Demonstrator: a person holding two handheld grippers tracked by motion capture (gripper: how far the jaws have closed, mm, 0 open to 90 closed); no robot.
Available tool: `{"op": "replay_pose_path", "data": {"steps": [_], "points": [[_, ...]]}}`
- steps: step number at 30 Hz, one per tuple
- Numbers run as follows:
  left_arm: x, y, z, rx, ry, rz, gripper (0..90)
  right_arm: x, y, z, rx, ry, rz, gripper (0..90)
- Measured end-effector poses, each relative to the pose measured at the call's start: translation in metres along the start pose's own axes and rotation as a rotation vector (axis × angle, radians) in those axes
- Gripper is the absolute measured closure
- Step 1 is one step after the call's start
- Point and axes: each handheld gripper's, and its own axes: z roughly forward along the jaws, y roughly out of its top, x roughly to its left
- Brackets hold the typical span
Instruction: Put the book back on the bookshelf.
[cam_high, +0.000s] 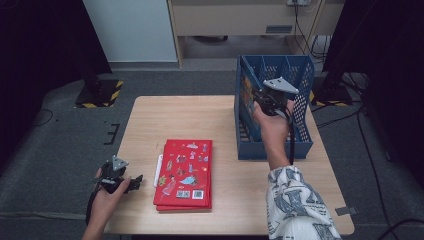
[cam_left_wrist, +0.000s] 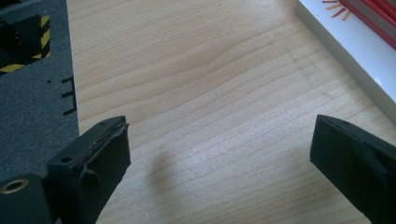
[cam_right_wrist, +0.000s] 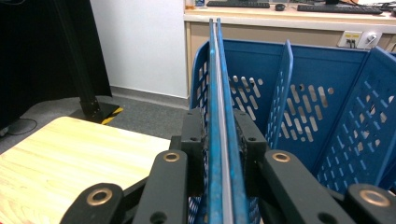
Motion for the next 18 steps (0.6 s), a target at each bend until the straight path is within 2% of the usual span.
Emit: {"op": "replay_pose_path", "data": {"steps": [6, 18], "points": [[0.0, 0.0, 0.0, -0.002, -0.002, 0.002, 4.1, 0.0, 0.008, -0.001, 0.013, -0.001, -0.006, 76.8], [0.0, 0.001, -0.001, -0.004, -0.006, 0.0, 4.2, -0.001, 0.012, 0.002, 0.036, -0.028, -0.012, 82.5]]}}
